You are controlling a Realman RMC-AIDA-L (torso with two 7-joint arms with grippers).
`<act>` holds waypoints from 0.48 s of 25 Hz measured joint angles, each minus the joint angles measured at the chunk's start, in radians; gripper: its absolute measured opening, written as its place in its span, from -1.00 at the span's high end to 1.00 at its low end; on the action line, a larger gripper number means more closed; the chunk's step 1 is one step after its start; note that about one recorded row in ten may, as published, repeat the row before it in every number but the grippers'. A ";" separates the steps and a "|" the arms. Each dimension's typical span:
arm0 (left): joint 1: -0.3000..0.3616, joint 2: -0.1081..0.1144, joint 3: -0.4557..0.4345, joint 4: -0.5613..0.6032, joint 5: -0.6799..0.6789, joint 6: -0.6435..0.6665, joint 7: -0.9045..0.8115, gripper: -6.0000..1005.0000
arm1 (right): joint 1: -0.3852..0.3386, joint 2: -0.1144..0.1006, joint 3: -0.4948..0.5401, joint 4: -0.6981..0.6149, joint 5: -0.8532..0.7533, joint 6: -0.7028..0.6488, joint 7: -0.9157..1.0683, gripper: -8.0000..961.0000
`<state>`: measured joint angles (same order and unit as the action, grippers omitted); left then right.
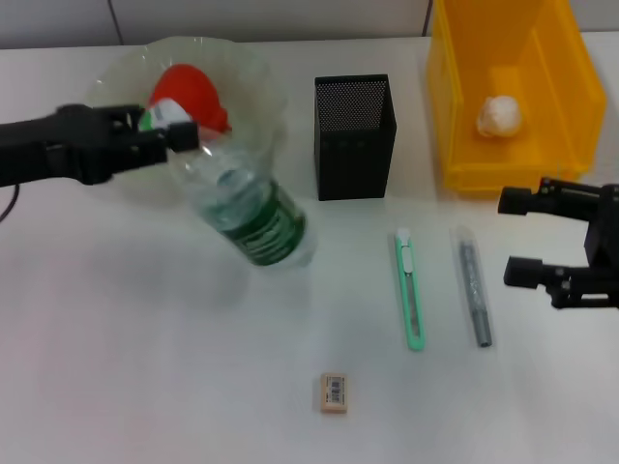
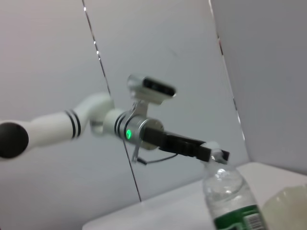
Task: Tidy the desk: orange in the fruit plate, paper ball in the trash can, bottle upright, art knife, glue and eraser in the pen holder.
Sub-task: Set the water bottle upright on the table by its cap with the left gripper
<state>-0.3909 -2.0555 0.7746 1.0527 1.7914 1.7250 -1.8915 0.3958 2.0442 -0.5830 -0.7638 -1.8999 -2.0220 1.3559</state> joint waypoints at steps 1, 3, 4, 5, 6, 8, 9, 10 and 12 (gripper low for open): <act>-0.002 0.002 -0.031 -0.058 -0.032 0.014 0.069 0.10 | 0.001 -0.001 0.001 0.000 0.009 -0.001 0.007 -0.72; -0.003 0.003 -0.064 -0.150 -0.081 0.021 0.187 0.10 | 0.003 -0.001 0.003 0.000 0.029 -0.001 0.013 -0.72; -0.004 0.005 -0.078 -0.209 -0.115 0.022 0.263 0.10 | 0.004 0.000 0.004 0.000 0.037 -0.001 0.015 -0.72; -0.004 0.005 -0.086 -0.260 -0.145 0.022 0.338 0.10 | 0.006 0.001 0.006 0.000 0.046 -0.001 0.016 -0.72; -0.004 0.006 -0.094 -0.355 -0.195 0.022 0.479 0.10 | 0.012 0.002 0.010 0.003 0.057 -0.001 0.017 -0.72; -0.004 0.006 -0.096 -0.395 -0.208 0.020 0.535 0.10 | 0.016 0.004 0.015 0.006 0.063 0.001 0.020 -0.72; -0.004 0.006 -0.099 -0.429 -0.218 0.019 0.588 0.10 | 0.019 0.005 0.021 0.007 0.068 0.003 0.022 -0.72; -0.003 0.004 -0.105 -0.468 -0.224 0.017 0.649 0.10 | 0.021 0.008 0.032 0.010 0.080 0.009 0.024 -0.72; 0.001 -0.001 -0.122 -0.513 -0.229 0.015 0.733 0.11 | 0.023 0.014 0.053 0.016 0.104 0.021 0.025 -0.72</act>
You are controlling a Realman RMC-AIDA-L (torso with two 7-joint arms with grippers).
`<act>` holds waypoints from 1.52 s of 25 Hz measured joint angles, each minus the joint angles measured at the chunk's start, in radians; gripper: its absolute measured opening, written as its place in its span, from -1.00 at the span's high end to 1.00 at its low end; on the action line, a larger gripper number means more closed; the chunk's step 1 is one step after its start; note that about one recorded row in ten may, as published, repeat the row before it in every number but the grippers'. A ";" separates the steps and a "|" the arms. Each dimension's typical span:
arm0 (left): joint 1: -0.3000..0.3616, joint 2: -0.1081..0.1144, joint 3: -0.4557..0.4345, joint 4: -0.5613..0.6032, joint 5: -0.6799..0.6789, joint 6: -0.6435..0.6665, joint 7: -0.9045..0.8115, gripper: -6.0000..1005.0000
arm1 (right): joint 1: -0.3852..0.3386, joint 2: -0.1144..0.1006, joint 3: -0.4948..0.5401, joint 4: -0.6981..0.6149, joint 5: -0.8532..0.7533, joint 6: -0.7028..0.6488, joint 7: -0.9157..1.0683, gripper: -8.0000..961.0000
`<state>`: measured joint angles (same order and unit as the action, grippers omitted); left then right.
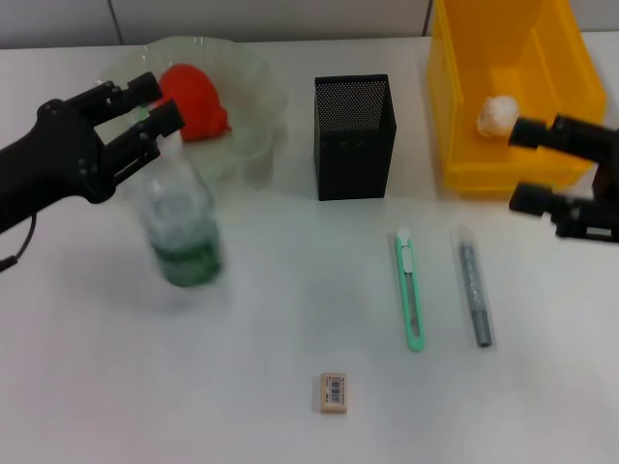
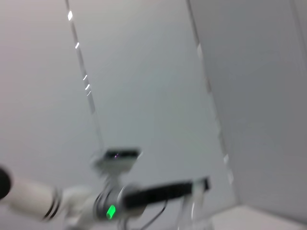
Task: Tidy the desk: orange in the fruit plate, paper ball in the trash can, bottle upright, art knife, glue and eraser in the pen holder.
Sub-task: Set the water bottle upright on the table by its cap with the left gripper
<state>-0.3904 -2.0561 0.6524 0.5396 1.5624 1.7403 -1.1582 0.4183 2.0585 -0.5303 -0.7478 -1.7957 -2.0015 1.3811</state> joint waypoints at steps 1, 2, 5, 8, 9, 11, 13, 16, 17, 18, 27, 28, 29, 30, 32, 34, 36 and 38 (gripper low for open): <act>0.004 -0.004 -0.015 -0.028 0.000 -0.002 0.050 0.11 | 0.000 0.003 0.009 0.005 0.012 0.007 0.000 -0.72; 0.006 -0.006 -0.024 -0.042 -0.001 -0.004 0.078 0.15 | 0.000 0.006 0.016 0.011 0.024 0.015 0.000 -0.72; 0.013 -0.010 -0.064 -0.104 -0.001 -0.011 0.186 0.25 | -0.003 0.008 0.031 0.039 0.055 0.032 -0.005 -0.72; 0.015 -0.010 -0.092 -0.148 -0.002 -0.011 0.246 0.35 | -0.003 0.008 0.046 0.066 0.068 0.036 -0.014 -0.72; 0.015 -0.010 -0.093 -0.152 -0.002 -0.010 0.253 0.38 | -0.003 0.008 0.049 0.074 0.072 0.037 -0.017 -0.72; 0.015 -0.010 -0.095 -0.156 -0.002 -0.002 0.264 0.45 | -0.002 0.008 0.049 0.074 0.072 0.037 -0.018 -0.72; 0.017 -0.010 -0.099 -0.157 -0.008 0.011 0.264 0.56 | -0.001 0.007 0.050 0.079 0.072 0.040 -0.019 -0.72; 0.017 -0.009 -0.098 -0.155 -0.018 0.037 0.253 0.77 | 0.001 0.007 0.050 0.098 0.072 0.045 -0.032 -0.72; 0.014 -0.006 -0.089 -0.149 -0.015 0.048 0.250 0.85 | 0.001 0.007 0.050 0.101 0.073 0.048 -0.036 -0.72; 0.011 -0.004 -0.082 -0.145 -0.010 0.055 0.246 0.87 | 0.001 0.007 0.050 0.102 0.073 0.051 -0.039 -0.72; -0.006 -0.008 0.134 0.192 0.045 0.006 -0.149 0.77 | -0.026 0.005 0.097 0.106 0.075 0.053 -0.043 -0.72; -0.012 -0.008 0.155 0.228 0.058 0.003 -0.190 0.71 | -0.035 0.004 0.105 0.109 0.076 0.054 -0.046 -0.72; -0.020 -0.008 0.177 0.265 0.072 -0.001 -0.235 0.64 | -0.052 0.001 0.118 0.116 0.076 0.054 -0.053 -0.72; -0.032 -0.008 0.199 0.308 0.093 -0.001 -0.281 0.56 | -0.052 0.001 0.118 0.116 0.076 0.054 -0.053 -0.72; -0.058 -0.008 0.238 0.386 0.137 0.000 -0.369 0.41 | -0.070 -0.003 0.132 0.123 0.076 0.053 -0.059 -0.72; -0.095 -0.008 0.278 0.462 0.184 0.002 -0.457 0.20 | -0.092 -0.006 0.144 0.124 0.076 0.053 -0.059 -0.72; -0.142 -0.011 0.319 0.533 0.237 -0.004 -0.550 -0.07 | -0.117 -0.011 0.149 0.125 0.076 0.053 -0.059 -0.72; -0.192 -0.013 0.352 0.581 0.296 -0.022 -0.639 -0.16 | -0.146 -0.015 0.152 0.125 0.076 0.056 -0.060 -0.72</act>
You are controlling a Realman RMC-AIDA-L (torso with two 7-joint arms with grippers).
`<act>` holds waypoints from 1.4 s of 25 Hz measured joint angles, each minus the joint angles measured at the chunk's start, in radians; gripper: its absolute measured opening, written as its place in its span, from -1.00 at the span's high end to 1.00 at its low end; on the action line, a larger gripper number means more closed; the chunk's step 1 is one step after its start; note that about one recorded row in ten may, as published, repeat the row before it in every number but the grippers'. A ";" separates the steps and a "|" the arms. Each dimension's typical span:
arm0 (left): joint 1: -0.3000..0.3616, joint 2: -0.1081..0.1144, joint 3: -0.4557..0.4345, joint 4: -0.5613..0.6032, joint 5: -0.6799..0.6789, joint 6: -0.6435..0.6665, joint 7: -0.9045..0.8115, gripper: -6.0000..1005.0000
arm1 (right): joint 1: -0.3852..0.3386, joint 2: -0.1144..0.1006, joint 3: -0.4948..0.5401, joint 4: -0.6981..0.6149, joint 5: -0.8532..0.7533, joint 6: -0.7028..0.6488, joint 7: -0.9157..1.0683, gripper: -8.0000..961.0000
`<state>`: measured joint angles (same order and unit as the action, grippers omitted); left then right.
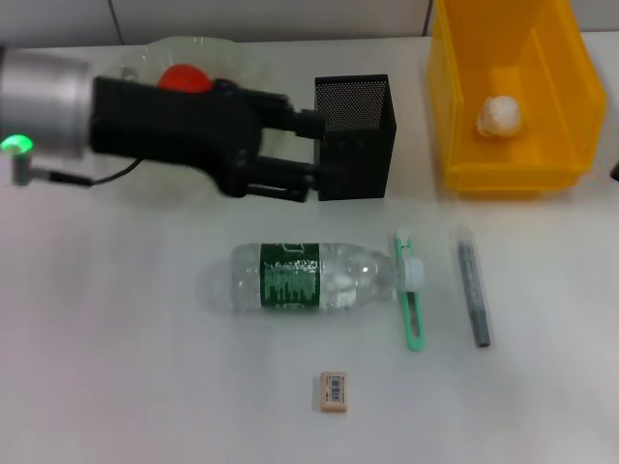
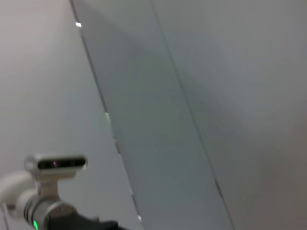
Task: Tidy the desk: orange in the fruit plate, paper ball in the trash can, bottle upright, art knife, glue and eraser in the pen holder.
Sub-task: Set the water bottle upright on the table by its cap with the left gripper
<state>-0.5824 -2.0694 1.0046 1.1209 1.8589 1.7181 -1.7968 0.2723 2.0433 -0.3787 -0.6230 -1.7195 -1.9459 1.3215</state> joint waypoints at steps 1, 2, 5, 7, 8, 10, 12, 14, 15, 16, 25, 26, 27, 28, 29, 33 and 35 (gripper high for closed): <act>-0.032 -0.001 0.022 0.022 0.040 -0.017 -0.048 -0.21 | -0.012 -0.001 0.000 0.000 0.000 0.004 0.000 -0.72; -0.060 -0.001 0.048 0.034 0.080 -0.044 -0.089 -0.26 | -0.027 -0.001 0.001 0.000 0.000 0.009 0.000 -0.72; -0.136 -0.002 0.128 0.047 0.199 -0.128 -0.202 -0.40 | -0.062 -0.002 0.007 0.001 -0.004 0.037 -0.001 -0.72; -0.178 -0.004 0.184 0.046 0.266 -0.170 -0.250 -0.50 | -0.086 -0.003 0.026 0.002 -0.009 0.064 -0.001 -0.72; -0.194 -0.005 0.212 0.043 0.296 -0.187 -0.266 -0.54 | -0.099 -0.003 0.042 0.002 -0.010 0.079 -0.001 -0.72; -0.222 -0.009 0.285 0.040 0.348 -0.224 -0.297 -0.60 | -0.115 -0.001 0.068 0.002 -0.011 0.103 -0.001 -0.72; -0.236 -0.010 0.357 0.040 0.379 -0.254 -0.329 -0.61 | -0.130 0.002 0.093 0.002 -0.012 0.131 0.000 -0.72; -0.241 -0.010 0.437 0.041 0.397 -0.288 -0.370 -0.62 | -0.138 0.003 0.103 0.002 -0.013 0.160 0.005 -0.72; -0.241 -0.010 0.463 0.042 0.399 -0.299 -0.382 -0.62 | -0.140 0.004 0.105 0.003 -0.014 0.171 0.006 -0.72; -0.241 -0.011 0.494 0.042 0.400 -0.313 -0.402 -0.62 | -0.140 0.004 0.105 0.007 -0.014 0.182 0.007 -0.72; -0.217 -0.011 0.727 0.034 0.382 -0.507 -0.503 -0.62 | -0.113 -0.007 0.100 0.052 -0.016 0.205 0.003 -0.72; -0.216 -0.011 0.756 0.029 0.376 -0.528 -0.508 -0.62 | -0.110 -0.007 0.099 0.052 -0.016 0.206 0.003 -0.72; -0.217 -0.011 0.793 0.018 0.363 -0.552 -0.511 -0.62 | -0.106 -0.007 0.099 0.052 -0.016 0.207 0.003 -0.72; -0.218 -0.011 0.801 0.015 0.359 -0.558 -0.512 -0.62 | -0.103 -0.007 0.099 0.052 -0.016 0.207 0.003 -0.72; -0.220 -0.011 0.826 0.005 0.347 -0.576 -0.512 -0.62 | -0.101 -0.007 0.098 0.052 -0.016 0.207 0.005 -0.72; -0.221 -0.011 0.869 -0.005 0.328 -0.607 -0.513 -0.62 | -0.095 -0.008 0.098 0.052 -0.016 0.208 0.008 -0.72; -0.219 -0.011 0.906 -0.011 0.325 -0.644 -0.513 -0.62 | -0.093 -0.008 0.098 0.052 -0.016 0.208 0.008 -0.72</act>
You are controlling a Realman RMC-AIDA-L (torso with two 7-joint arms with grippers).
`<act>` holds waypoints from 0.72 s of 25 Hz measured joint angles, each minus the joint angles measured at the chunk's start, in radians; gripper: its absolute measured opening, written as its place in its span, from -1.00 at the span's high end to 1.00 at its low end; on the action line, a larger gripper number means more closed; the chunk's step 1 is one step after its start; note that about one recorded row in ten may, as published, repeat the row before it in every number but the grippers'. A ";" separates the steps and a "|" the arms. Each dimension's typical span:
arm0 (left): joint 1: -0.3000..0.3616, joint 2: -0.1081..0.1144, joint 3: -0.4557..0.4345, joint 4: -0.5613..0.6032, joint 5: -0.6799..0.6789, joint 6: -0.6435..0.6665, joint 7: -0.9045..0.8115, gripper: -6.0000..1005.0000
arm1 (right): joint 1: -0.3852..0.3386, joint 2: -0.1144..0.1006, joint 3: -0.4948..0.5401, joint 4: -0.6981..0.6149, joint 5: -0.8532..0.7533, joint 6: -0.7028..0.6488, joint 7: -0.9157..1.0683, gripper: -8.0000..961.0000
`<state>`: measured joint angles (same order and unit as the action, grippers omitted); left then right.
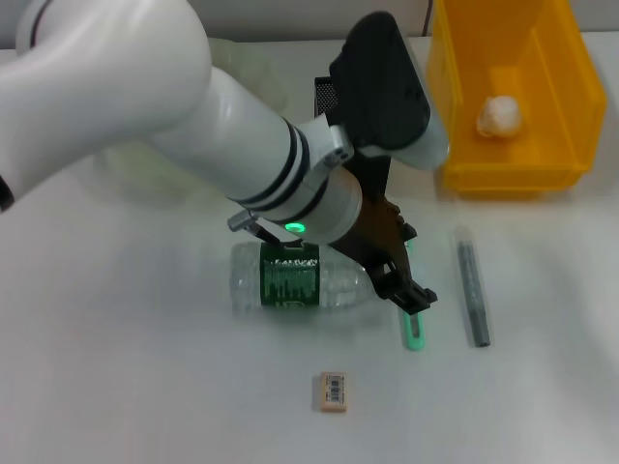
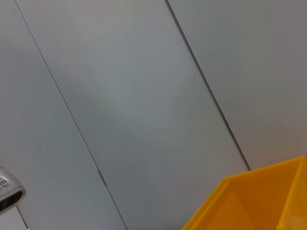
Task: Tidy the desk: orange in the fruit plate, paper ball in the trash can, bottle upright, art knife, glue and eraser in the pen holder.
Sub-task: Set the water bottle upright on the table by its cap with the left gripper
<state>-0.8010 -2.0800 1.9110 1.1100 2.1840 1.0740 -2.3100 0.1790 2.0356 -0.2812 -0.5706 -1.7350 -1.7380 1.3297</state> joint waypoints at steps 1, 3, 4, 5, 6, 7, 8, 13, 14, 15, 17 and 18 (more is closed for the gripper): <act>0.002 0.000 0.027 -0.009 0.005 -0.033 0.000 -0.62 | 0.001 0.000 -0.001 0.000 0.000 0.000 0.000 -0.72; 0.003 0.000 0.044 -0.017 0.006 -0.057 0.000 -0.62 | 0.001 0.000 -0.001 0.000 0.000 0.000 0.000 -0.72; 0.003 0.000 0.058 -0.025 0.008 -0.078 0.000 -0.62 | 0.001 0.000 -0.001 0.001 0.000 0.000 -0.001 -0.72; 0.004 0.000 0.071 -0.034 0.009 -0.101 0.000 -0.61 | 0.001 0.000 -0.001 0.001 -0.001 0.000 -0.002 -0.72; 0.004 0.000 0.078 -0.039 0.010 -0.114 0.001 -0.60 | 0.001 0.000 -0.001 0.001 -0.001 0.000 -0.002 -0.72; 0.004 0.000 0.089 -0.047 0.012 -0.132 0.001 -0.59 | 0.001 0.000 -0.001 0.001 -0.001 0.000 -0.002 -0.72; 0.004 0.000 0.092 -0.051 0.012 -0.139 0.001 -0.58 | 0.001 0.000 -0.001 0.001 -0.001 0.000 -0.003 -0.72; 0.005 0.000 0.118 -0.065 0.013 -0.169 0.003 -0.53 | 0.000 0.000 -0.001 0.001 -0.002 0.000 -0.003 -0.72; 0.005 0.000 0.121 -0.066 0.013 -0.171 0.003 -0.52 | 0.000 0.000 -0.001 0.002 -0.002 0.000 -0.004 -0.72; 0.005 0.000 0.127 -0.066 0.013 -0.174 0.003 -0.51 | 0.000 0.000 -0.001 0.002 -0.002 0.000 -0.005 -0.72; 0.006 0.000 0.139 -0.069 0.013 -0.176 0.005 -0.49 | 0.001 0.000 -0.001 0.002 -0.002 0.000 -0.005 -0.72; 0.006 0.000 0.140 -0.069 0.013 -0.177 0.006 -0.48 | 0.001 0.000 -0.001 0.002 -0.002 0.000 -0.005 -0.72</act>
<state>-0.7950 -2.0800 2.0514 1.0411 2.1967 0.8970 -2.3041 0.1799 2.0356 -0.2823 -0.5690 -1.7366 -1.7379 1.3246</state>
